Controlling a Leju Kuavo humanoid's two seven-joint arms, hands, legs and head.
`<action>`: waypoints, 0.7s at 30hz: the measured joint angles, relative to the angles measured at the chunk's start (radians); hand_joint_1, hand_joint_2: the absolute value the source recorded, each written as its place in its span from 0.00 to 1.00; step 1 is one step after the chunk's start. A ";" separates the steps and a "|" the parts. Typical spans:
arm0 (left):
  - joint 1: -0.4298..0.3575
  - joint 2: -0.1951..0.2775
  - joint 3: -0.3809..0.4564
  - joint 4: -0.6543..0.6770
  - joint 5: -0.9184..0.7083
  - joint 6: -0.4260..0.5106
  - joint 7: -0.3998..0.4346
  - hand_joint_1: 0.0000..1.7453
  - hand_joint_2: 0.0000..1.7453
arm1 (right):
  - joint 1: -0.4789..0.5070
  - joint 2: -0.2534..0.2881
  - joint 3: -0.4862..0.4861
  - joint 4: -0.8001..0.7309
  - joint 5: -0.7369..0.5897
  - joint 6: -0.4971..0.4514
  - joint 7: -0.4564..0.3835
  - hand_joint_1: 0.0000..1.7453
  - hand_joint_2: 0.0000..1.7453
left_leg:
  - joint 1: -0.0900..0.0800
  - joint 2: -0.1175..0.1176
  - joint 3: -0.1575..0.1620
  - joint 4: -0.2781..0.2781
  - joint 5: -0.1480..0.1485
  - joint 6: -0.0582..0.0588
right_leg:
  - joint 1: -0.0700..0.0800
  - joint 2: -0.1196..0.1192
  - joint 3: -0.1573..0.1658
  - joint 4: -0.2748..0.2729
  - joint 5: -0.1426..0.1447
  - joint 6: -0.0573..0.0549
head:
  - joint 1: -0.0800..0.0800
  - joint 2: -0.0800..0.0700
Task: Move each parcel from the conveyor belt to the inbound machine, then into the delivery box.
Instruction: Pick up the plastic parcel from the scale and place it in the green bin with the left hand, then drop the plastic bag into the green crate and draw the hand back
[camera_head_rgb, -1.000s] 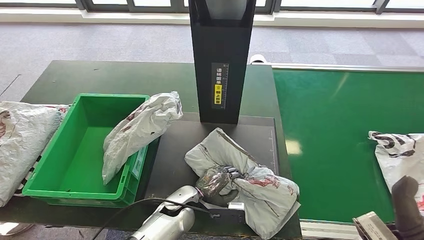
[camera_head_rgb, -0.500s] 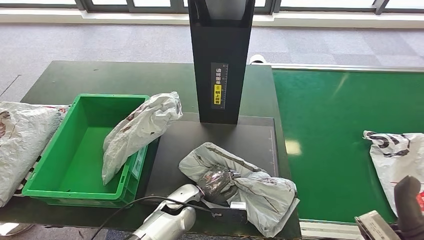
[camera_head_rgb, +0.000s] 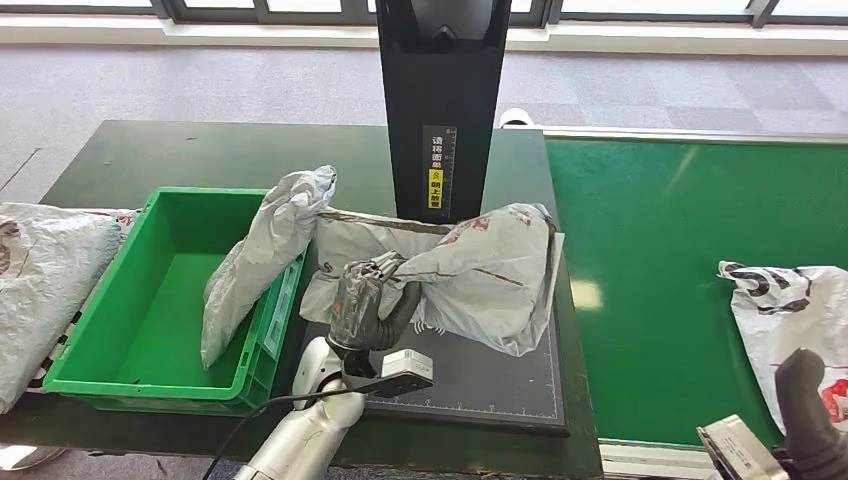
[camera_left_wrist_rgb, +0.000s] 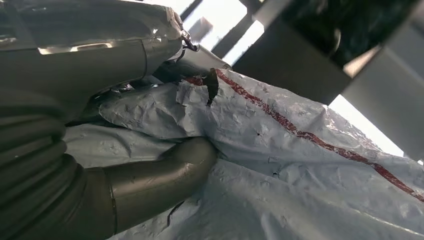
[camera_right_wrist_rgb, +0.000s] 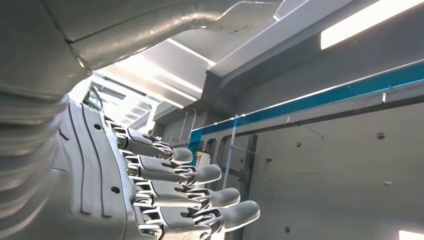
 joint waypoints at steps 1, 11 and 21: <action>0.005 0.001 0.008 -0.024 0.014 0.017 -0.010 1.00 1.00 | 0.000 0.000 -0.003 0.000 0.000 0.000 0.000 0.00 1.00 | 0.000 0.000 0.000 0.000 0.000 0.000 | 0.000 0.000 0.000 0.000 0.000 0.000 | 0.000 0.000; 0.045 0.011 0.045 -0.239 0.098 0.106 -0.026 1.00 1.00 | 0.003 0.000 -0.017 0.000 0.001 0.000 0.000 0.00 1.00 | 0.000 0.000 0.000 0.000 0.000 0.000 | 0.000 0.000 0.000 0.000 0.000 0.000 | 0.000 0.000; 0.103 0.023 0.077 -0.486 0.180 0.107 -0.026 1.00 1.00 | 0.003 0.000 -0.020 0.001 0.002 0.000 0.000 0.00 1.00 | 0.000 0.000 -0.001 0.000 0.000 0.000 | 0.000 0.000 -0.001 0.000 0.000 0.000 | 0.000 0.000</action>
